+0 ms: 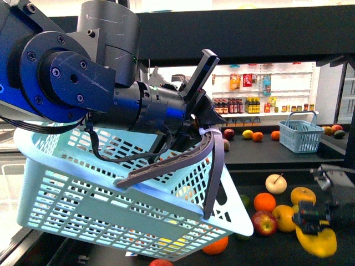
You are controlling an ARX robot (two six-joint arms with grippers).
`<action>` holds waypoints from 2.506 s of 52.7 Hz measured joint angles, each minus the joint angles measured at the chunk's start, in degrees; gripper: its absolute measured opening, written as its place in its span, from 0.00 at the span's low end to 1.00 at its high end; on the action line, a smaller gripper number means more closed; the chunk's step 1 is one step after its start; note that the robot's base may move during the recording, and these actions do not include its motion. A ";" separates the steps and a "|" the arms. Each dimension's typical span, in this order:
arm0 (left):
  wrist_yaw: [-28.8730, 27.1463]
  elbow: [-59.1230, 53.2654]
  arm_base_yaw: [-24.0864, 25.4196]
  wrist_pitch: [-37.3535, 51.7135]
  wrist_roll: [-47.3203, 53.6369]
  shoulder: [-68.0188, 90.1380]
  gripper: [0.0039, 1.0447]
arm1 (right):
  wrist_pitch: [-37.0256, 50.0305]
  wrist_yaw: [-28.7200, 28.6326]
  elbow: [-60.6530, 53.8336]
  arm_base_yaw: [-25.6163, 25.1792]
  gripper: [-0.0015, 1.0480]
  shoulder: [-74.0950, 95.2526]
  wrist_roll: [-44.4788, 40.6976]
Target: Pick lemon from shelf
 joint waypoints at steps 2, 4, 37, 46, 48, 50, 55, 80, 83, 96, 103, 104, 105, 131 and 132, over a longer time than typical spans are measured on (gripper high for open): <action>0.00 0.00 -0.02 0.00 0.00 0.00 0.10 | -0.02 -1.07 -0.79 0.22 0.60 -2.43 1.66; 0.04 0.00 -0.02 0.00 0.00 0.00 0.10 | -0.20 -2.23 -1.51 0.66 0.60 -5.42 3.69; -0.04 0.00 -0.02 0.00 0.00 0.00 0.10 | -2.54 -5.14 -2.47 12.35 0.59 -16.24 25.14; -0.13 0.00 -0.02 0.00 0.00 0.00 0.10 | -2.93 -4.59 -2.49 15.02 0.59 -16.39 26.77; -0.11 0.00 -0.02 0.00 0.00 0.00 0.10 | -2.93 -4.44 -2.51 15.65 0.59 -16.39 27.17; -0.13 0.00 -0.02 0.00 0.00 0.00 0.10 | -2.93 -4.37 -2.56 16.04 0.59 -16.39 27.41; -0.07 0.00 -0.02 0.00 -0.02 0.00 0.10 | -2.93 -4.11 -2.60 16.92 0.59 -16.35 28.24; -0.09 0.00 -0.02 0.00 -0.35 0.02 0.10 | -0.46 -3.69 -3.67 20.33 0.80 -12.74 31.02; -0.09 0.00 -0.02 0.00 -0.28 0.02 0.10 | 0.04 -3.65 -3.89 20.33 0.87 -12.52 31.15; 0.04 0.00 -0.02 0.00 -0.68 0.02 0.10 | 1.18 -3.08 -4.22 19.50 0.93 -12.48 31.28; -0.11 -0.02 -0.02 0.00 -0.68 0.02 0.10 | 1.18 1.53 -5.62 17.62 0.93 -13.79 28.17; -0.24 -0.02 -0.02 0.00 -0.70 0.02 0.10 | 1.18 3.58 -6.51 16.68 0.93 -14.78 26.60; -0.24 -0.02 -0.02 0.00 -0.68 0.02 0.10 | 1.18 4.31 -6.78 16.37 0.93 -15.12 26.29; 0.00 -0.02 -0.02 0.00 -0.83 0.02 0.10 | 3.63 8.74 -35.47 0.85 0.93 -52.98 4.11; 0.00 -0.02 -0.02 0.00 -0.83 0.02 0.10 | 2.67 8.35 -37.05 0.70 0.93 -55.84 3.34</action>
